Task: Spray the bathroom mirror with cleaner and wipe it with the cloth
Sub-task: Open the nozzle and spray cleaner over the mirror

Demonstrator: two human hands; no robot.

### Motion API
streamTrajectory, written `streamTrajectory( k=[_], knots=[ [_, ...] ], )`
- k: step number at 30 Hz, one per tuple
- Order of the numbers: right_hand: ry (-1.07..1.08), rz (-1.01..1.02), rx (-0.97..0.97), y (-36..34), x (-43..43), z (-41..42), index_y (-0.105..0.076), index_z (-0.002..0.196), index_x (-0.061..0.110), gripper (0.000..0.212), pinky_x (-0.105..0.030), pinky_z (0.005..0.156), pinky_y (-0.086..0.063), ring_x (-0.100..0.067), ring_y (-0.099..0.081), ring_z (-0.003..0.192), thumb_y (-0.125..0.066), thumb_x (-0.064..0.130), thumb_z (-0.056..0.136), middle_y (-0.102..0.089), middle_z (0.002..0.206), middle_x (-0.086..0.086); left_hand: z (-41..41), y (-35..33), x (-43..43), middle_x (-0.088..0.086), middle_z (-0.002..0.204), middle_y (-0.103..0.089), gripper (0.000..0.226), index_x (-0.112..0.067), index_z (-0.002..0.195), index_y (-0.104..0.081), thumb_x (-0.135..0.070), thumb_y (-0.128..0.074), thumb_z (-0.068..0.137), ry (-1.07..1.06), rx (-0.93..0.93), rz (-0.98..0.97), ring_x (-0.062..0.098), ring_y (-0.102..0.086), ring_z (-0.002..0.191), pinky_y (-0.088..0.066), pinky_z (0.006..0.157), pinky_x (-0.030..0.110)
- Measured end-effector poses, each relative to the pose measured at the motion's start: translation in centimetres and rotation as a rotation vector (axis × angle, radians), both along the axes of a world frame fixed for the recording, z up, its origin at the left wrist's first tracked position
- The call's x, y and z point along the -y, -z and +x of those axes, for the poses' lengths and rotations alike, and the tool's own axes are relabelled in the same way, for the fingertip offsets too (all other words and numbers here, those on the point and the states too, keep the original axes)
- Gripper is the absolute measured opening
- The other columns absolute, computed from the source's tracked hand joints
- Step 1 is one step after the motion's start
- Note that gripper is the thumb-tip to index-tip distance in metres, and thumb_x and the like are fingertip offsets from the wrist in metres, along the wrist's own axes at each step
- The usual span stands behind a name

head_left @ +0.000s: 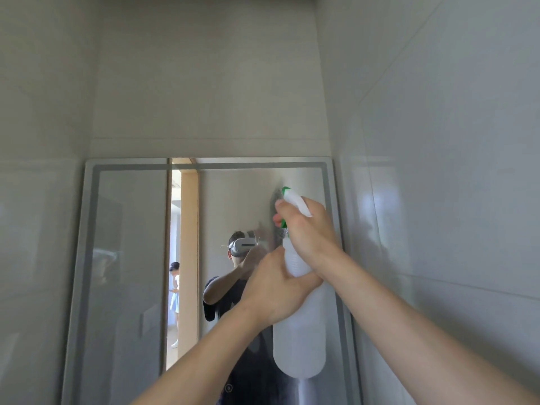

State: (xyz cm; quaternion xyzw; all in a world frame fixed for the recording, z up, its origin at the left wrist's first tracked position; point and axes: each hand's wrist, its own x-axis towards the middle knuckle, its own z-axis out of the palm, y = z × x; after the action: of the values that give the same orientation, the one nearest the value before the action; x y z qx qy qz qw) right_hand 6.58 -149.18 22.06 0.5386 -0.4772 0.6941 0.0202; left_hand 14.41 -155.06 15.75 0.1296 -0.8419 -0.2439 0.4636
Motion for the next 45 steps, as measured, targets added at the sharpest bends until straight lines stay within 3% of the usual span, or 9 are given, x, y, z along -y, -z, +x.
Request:
streamTrajectory(
  k=[9,16,22,25,29,33,36,39,45],
  knots=[
    [0.071,-0.058,0.022,2.6,2.0,0.5,-0.058,0.067,0.000,0.052,-0.046,0.064,-0.054,-0.020,-0.054,0.056,-0.051,0.046,0.090,-0.063,0.062,-0.019,1.1,2.5,0.9,-0.012,0.100,-0.074,0.038,-0.053,0.104,-0.048,-0.054,-0.067,0.071,-0.123,0.054,-0.073,0.015,-0.071,0.096,-0.059,0.085,0.048],
    [-0.147,0.001,0.057,5.0,2.0,1.3,-0.068,0.076,0.014,0.024,-0.009,0.056,-0.044,0.004,-0.060,0.059,-0.058,0.018,0.097,-0.068,0.062,0.015,1.8,4.2,2.8,-0.008,0.098,-0.076,0.029,-0.031,0.102,-0.069,-0.040,-0.074,0.074,-0.033,0.065,0.065,0.017,-0.074,0.094,-0.060,0.084,0.052],
    [0.057,0.086,0.021,7.4,2.9,3.0,-0.069,0.071,0.006,0.038,-0.015,0.054,-0.045,-0.005,-0.059,0.056,-0.057,0.030,0.099,-0.071,0.069,-0.005,3.2,7.1,2.7,-0.004,0.087,-0.079,0.022,-0.022,0.084,-0.075,-0.032,-0.083,0.067,0.097,0.101,0.246,0.011,-0.074,0.083,-0.060,0.076,0.036],
    [0.202,0.106,-0.002,9.2,3.5,3.7,-0.067,0.065,0.009,0.048,-0.038,0.066,-0.055,-0.028,-0.066,0.068,-0.052,0.041,0.098,-0.070,0.066,-0.008,3.9,8.9,2.5,-0.008,0.083,-0.077,0.017,-0.024,0.081,-0.073,-0.028,-0.085,0.068,0.123,0.152,0.298,0.006,-0.070,0.079,-0.054,0.072,0.026],
    [0.189,0.039,0.060,11.2,3.1,4.5,-0.062,0.060,0.005,0.054,-0.049,0.064,-0.055,-0.036,-0.063,0.063,-0.049,0.049,0.089,-0.065,0.058,-0.013,4.7,10.3,2.2,-0.001,0.094,-0.080,0.037,-0.021,0.091,-0.075,-0.043,-0.081,0.061,0.082,0.215,0.269,0.016,-0.075,0.091,-0.061,0.088,0.043],
    [0.116,0.031,0.177,11.6,2.1,4.4,-0.070,0.072,0.007,0.035,-0.024,0.064,-0.052,-0.027,-0.067,0.072,-0.057,0.026,0.099,-0.073,0.076,-0.014,5.4,10.9,1.8,-0.008,0.110,-0.076,0.052,-0.028,0.115,-0.068,-0.042,-0.087,0.068,0.133,0.240,0.265,0.012,-0.072,0.106,-0.058,0.096,0.045],
    [0.087,0.041,0.196,11.6,1.2,4.6,-0.067,0.087,-0.004,0.037,-0.018,0.054,-0.047,-0.029,-0.061,0.071,-0.058,0.030,0.100,-0.068,0.081,-0.019,6.4,11.6,1.1,-0.019,0.127,-0.066,0.083,-0.038,0.132,-0.050,-0.050,-0.093,0.061,0.173,0.277,0.261,0.002,-0.061,0.121,-0.051,0.105,0.039],
    [0.094,0.049,0.180,12.1,0.8,5.2,-0.070,0.083,0.002,0.041,-0.033,0.069,-0.054,-0.025,-0.069,0.076,-0.057,0.038,0.098,-0.073,0.083,-0.015,7.5,12.8,1.0,-0.026,0.136,-0.055,0.109,-0.044,0.142,-0.035,-0.056,-0.096,0.052,0.168,0.352,0.183,0.000,-0.050,0.132,-0.045,0.110,0.036],
    [0.143,0.182,0.214,14.9,0.3,6.6,-0.067,0.064,0.011,0.040,-0.045,0.076,-0.058,-0.035,-0.071,0.074,-0.056,0.029,0.098,-0.073,0.065,-0.011,8.5,16.4,0.4,-0.021,0.128,-0.059,0.107,-0.043,0.137,-0.033,-0.062,-0.090,0.049,0.109,0.468,0.180,0.005,-0.059,0.122,-0.054,0.101,0.040]
  ],
)
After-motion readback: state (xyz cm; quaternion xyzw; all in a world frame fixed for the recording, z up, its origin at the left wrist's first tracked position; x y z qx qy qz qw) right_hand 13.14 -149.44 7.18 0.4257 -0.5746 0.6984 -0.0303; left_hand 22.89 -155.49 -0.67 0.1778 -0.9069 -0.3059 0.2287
